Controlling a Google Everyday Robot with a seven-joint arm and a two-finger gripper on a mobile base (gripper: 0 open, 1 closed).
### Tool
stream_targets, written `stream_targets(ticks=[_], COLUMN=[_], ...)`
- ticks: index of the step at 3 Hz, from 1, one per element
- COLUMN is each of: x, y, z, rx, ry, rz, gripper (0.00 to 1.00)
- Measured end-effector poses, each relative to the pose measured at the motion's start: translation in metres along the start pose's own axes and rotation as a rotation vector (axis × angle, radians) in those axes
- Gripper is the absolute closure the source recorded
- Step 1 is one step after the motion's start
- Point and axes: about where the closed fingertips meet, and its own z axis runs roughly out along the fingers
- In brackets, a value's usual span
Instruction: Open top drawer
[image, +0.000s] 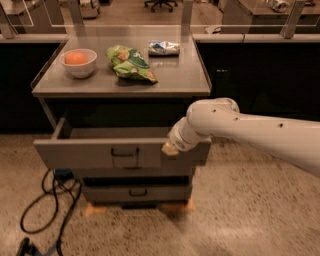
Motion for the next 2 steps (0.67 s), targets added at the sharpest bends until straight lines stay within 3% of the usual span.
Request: stream_targets(ticks=[2], x=[0.009], y=[0.016], z=[-0.013], rx=[-0.003], ry=[-0.009], rz=[0.000], gripper=[1.00])
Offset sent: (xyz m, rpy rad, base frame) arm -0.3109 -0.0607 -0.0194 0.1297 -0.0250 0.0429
